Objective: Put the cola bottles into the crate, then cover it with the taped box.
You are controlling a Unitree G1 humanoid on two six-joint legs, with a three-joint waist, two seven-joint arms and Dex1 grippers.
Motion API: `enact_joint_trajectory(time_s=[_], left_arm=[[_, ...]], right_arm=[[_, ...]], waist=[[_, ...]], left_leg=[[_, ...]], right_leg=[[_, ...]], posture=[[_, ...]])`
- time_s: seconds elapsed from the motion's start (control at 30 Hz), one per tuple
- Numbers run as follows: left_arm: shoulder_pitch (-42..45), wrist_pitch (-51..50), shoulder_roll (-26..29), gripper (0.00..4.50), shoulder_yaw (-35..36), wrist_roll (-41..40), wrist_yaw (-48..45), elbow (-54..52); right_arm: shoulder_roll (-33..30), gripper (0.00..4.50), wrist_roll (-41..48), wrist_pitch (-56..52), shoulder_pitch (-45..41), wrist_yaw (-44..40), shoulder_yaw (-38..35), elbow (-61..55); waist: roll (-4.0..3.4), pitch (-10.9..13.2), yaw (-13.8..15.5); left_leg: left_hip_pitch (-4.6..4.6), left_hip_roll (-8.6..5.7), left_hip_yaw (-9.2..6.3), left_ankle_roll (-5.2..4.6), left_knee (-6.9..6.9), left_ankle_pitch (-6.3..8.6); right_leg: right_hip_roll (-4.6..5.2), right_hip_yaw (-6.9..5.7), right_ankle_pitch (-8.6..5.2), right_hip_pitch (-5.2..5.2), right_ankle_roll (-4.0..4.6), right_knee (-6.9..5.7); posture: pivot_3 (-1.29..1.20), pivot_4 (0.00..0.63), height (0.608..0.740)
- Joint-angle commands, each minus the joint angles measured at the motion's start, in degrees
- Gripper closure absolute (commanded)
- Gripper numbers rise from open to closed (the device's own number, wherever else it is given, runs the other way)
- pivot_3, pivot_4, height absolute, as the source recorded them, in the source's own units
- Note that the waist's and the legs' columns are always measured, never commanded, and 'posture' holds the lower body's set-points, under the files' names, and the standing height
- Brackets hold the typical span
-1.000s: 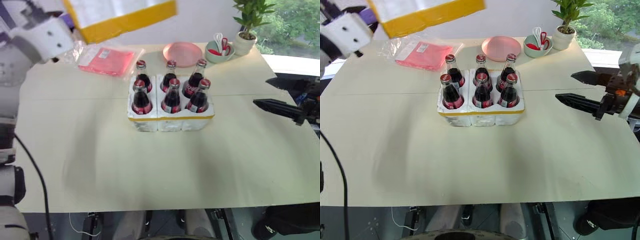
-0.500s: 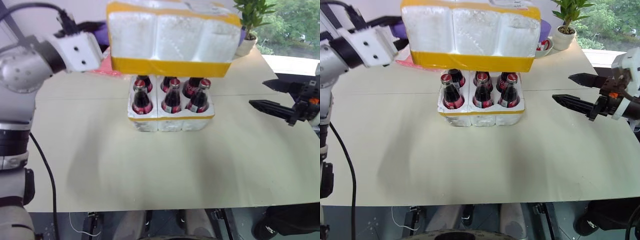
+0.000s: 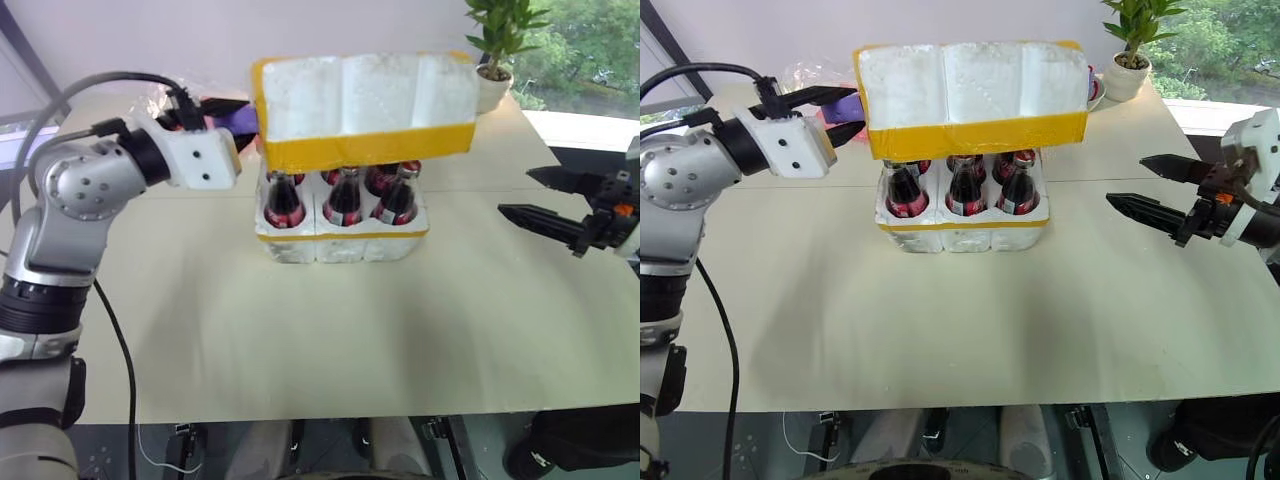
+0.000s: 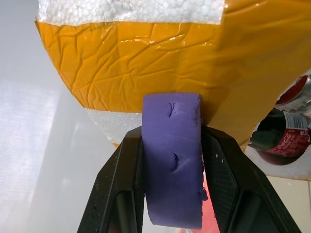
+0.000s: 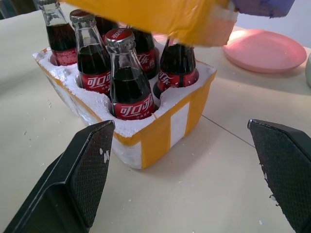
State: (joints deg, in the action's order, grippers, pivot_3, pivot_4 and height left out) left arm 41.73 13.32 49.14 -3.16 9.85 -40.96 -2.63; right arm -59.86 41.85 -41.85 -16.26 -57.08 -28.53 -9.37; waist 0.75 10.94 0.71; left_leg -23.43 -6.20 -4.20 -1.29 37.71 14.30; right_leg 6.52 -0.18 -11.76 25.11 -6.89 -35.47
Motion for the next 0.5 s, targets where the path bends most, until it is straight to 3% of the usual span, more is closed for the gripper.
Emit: enact_joint_trajectory(time_s=[0.03,0.4,0.5], left_arm=[[0.3,2.3,2.0,2.77,2.6,0.9,1.0,1.5],[0.3,7.9,2.7,2.77,2.4,1.6,2.3,4.6],[0.0,8.7,2.8,3.60,2.4,1.6,1.9,4.5]], right_arm=[[-0.7,0.00,0.6,0.5,-1.3,0.4,-1.5,-0.9],[-1.1,0.00,0.1,0.8,-2.3,0.6,-1.1,0.0],[-1.1,0.00,0.0,0.7,-2.3,0.4,-1.5,0.3]], waist=[[0.00,0.0,0.0],[0.00,0.0,0.0],[0.00,0.0,0.0]], left_leg=[[0.00,0.00,0.00,0.00,0.01,0.00],[0.00,0.00,0.00,-0.04,0.08,0.02],[0.00,0.00,0.00,-0.04,0.08,0.03]], right_leg=[[0.00,0.00,0.00,-0.01,0.00,0.00],[0.01,0.00,0.01,-0.04,-0.03,0.00],[0.01,0.00,0.02,-0.04,-0.03,0.00]], posture=[[0.00,0.150,0.740],[0.00,0.150,0.740],[0.00,0.150,0.740]])
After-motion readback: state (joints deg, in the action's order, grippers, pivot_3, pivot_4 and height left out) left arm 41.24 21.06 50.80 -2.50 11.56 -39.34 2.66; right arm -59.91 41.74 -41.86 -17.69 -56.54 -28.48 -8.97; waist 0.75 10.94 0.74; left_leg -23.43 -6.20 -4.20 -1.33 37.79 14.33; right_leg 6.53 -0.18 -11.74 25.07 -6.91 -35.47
